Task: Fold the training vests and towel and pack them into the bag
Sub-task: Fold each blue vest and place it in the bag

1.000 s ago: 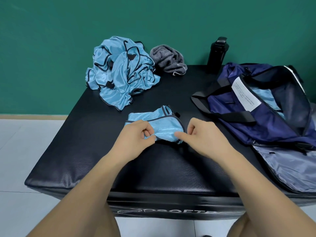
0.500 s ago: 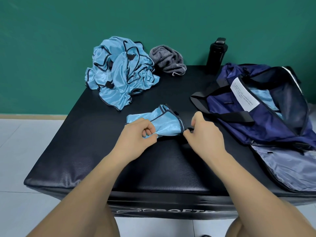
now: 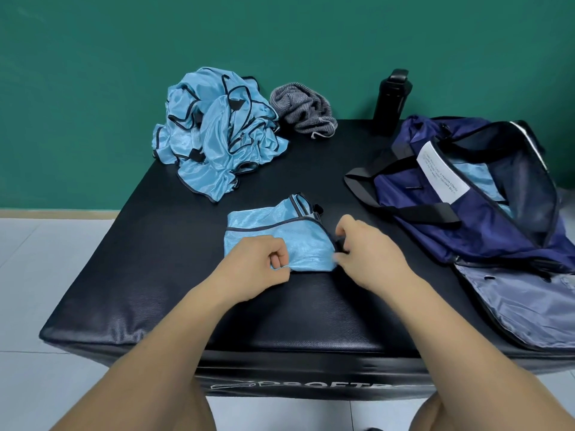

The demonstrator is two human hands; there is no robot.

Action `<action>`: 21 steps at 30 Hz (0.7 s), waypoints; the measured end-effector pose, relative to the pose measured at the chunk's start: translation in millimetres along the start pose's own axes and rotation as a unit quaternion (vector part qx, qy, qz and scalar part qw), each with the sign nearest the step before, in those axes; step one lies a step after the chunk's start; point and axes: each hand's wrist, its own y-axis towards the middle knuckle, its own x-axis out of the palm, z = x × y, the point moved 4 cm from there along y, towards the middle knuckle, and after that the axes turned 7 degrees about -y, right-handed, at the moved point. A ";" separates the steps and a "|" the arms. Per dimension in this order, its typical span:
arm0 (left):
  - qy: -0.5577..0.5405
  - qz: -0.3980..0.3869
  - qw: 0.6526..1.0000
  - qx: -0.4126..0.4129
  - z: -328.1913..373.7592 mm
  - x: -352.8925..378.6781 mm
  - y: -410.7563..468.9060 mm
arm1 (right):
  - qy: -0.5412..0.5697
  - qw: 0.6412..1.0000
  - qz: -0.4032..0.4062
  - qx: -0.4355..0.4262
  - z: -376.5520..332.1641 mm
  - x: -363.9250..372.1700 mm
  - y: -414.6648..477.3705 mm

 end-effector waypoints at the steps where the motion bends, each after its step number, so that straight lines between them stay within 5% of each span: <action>1: -0.004 -0.001 1.000 -0.004 -1.1 -0.2 0.2 | -0.011 1.000 0.012 0.002 4.6 -3.2 1.3; 10: 0.011 0.018 1.000 0.002 6.1 8.1 -1.1 | 0.048 0.984 0.163 -0.046 -30.9 -22.6 -16.1; 15: -0.014 0.008 1.000 0.017 18.6 21.0 -0.4 | -0.047 0.993 -0.083 -0.073 -51.5 3.9 -35.3; 21: 0.003 0.149 0.989 0.006 -2.7 -25.7 11.3 | -0.053 0.989 -0.135 0.003 -44.4 2.2 -34.1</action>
